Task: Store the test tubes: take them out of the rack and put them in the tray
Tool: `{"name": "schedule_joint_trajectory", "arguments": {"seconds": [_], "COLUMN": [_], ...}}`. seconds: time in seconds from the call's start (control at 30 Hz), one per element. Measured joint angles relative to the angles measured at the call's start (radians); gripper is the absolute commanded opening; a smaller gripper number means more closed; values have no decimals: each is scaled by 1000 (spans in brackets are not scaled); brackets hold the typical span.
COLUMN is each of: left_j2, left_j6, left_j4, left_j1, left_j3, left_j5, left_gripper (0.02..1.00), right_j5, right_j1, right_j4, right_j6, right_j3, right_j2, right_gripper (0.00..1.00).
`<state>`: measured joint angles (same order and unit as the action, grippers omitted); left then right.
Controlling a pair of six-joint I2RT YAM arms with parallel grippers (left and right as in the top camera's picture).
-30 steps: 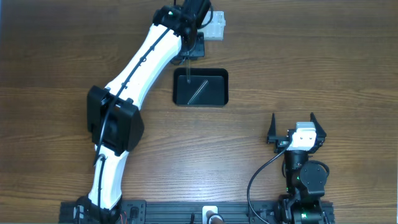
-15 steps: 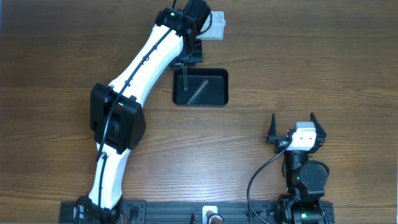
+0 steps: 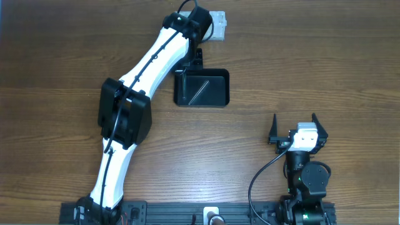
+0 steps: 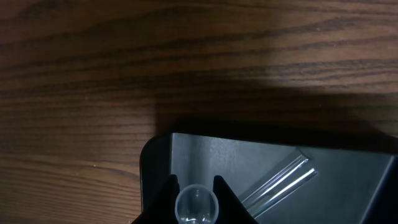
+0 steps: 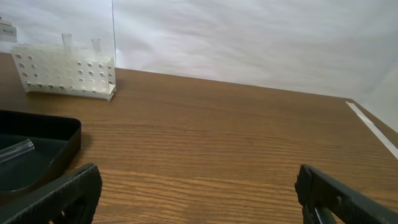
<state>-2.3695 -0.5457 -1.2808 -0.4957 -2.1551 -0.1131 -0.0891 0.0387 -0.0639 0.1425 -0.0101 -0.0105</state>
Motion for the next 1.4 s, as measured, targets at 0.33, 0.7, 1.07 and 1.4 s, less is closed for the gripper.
{"name": "schedule_joint_trajectory", "arguments": {"seconds": [0.33,0.7,1.07,1.4], "left_j2": [-21,-34,-35,122], "left_j6": [3,7,6,8], "left_j4": [0,-2,-2,117], "left_j1": [-3,-2,-3,-19], "left_j3": [0,0,0,14], "left_j5": [0,0,8,-79], "left_gripper": [152,257,318,698], "right_j5": [0,0,0,0], "right_j1": [0,0,0,0], "right_j4": [0,0,0,0], "right_j6": [0,0,0,0], "right_j3": [0,0,0,0], "right_j2": [0,0,0,0], "right_gripper": [993,991,993,991]}}
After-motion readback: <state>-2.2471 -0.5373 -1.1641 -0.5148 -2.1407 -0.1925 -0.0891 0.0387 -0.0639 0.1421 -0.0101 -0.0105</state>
